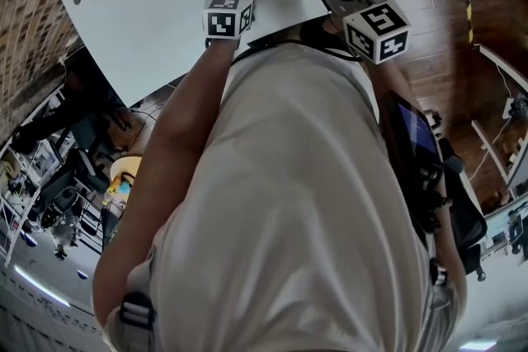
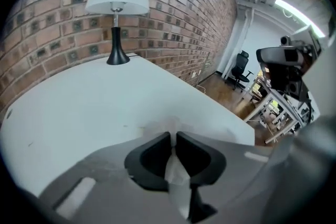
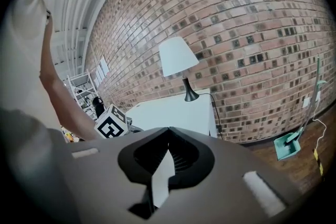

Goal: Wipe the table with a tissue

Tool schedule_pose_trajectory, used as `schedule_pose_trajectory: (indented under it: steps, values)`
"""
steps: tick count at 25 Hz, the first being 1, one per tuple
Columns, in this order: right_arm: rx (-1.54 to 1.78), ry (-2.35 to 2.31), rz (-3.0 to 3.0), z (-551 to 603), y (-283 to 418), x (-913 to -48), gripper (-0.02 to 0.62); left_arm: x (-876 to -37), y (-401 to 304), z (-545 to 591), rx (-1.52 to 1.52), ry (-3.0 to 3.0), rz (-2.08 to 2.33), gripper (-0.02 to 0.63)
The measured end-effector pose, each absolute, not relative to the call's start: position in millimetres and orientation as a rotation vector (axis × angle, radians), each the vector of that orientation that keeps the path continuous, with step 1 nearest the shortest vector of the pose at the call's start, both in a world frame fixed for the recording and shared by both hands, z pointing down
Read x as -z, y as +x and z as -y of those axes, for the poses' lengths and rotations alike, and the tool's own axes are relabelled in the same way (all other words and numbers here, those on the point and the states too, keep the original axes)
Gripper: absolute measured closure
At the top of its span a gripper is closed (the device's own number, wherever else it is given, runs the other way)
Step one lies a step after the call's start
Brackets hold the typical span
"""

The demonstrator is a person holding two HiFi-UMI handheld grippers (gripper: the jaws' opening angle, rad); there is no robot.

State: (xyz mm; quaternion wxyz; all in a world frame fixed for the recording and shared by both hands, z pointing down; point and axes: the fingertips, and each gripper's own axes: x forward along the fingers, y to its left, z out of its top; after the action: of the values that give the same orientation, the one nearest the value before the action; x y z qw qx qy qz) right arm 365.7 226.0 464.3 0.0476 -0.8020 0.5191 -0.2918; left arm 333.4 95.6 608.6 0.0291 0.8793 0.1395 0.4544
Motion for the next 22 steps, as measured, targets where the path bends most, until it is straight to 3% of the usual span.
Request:
schedule_pose_trajectory:
  steps: [9, 17, 22]
  values:
    - [0.861, -2.425, -1.65, -188.7, 358.1, -461.2, 0.588, -610.0, 283.8, -28.4, -1.515, 2.612, -0.175, 0.561]
    - [0.865, -2.408, -1.691, -165.5, 353.0, -462.8, 0.588, -586.2, 267.7, 53.8, -1.417, 2.693, 0.081, 0.56]
    - [0.894, -2.423, -1.691, -169.7, 353.6, -460.2, 0.588, -572.9, 292.5, 18.2, -1.279, 2.667, -0.139, 0.559]
